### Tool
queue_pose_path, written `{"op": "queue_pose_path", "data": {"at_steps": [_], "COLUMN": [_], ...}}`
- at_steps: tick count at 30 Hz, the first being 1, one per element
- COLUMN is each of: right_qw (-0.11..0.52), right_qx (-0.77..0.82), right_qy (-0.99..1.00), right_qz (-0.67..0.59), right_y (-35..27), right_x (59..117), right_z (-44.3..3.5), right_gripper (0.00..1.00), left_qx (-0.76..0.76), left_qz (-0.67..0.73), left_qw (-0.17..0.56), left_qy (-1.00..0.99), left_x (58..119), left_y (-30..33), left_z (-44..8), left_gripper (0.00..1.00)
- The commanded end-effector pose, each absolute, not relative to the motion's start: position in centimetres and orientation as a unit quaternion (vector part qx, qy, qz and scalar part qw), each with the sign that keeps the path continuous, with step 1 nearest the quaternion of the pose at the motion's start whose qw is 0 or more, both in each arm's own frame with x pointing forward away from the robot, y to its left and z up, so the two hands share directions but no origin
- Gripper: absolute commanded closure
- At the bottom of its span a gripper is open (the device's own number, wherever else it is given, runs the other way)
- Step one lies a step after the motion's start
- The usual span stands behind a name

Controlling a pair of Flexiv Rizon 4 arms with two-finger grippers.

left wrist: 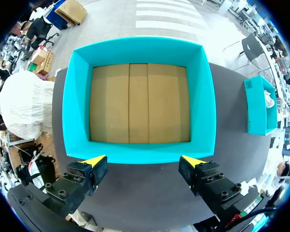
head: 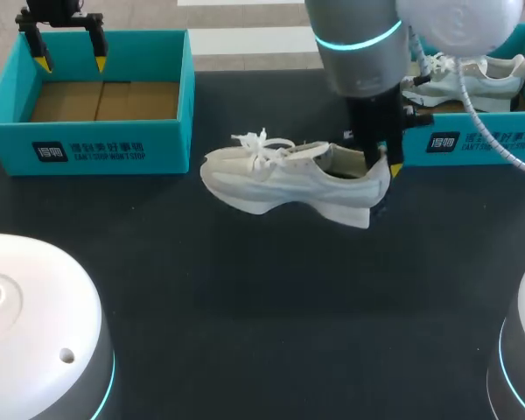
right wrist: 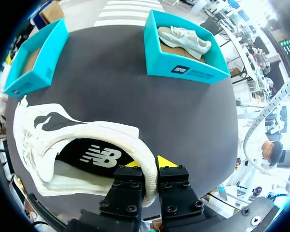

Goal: Take the shoe out of the shoebox, open the shoe tongue, remove and reinsert the insole, then place the shoe into the shoebox

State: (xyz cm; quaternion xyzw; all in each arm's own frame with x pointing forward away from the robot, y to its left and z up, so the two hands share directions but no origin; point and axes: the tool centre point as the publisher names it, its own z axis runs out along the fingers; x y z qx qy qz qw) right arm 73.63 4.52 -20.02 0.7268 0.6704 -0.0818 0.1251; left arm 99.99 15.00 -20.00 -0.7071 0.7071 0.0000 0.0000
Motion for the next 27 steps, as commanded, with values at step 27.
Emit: {"op": "queue_pose_path", "data": {"at_steps": [27], "right_qw": [0.148], "right_qx": [0.679], "right_qy": [0.711], "right_qz": [-0.104], "right_y": [8.3], "right_x": [71.4], "right_z": [-30.0], "right_gripper": [1.00], "left_qx": [-0.707], "left_qz": [0.000], "left_qw": [0.000], "left_qy": [0.707], "left_x": [100.0], "left_y": [15.0], "left_z": [-20.0], "left_gripper": [0.00]}}
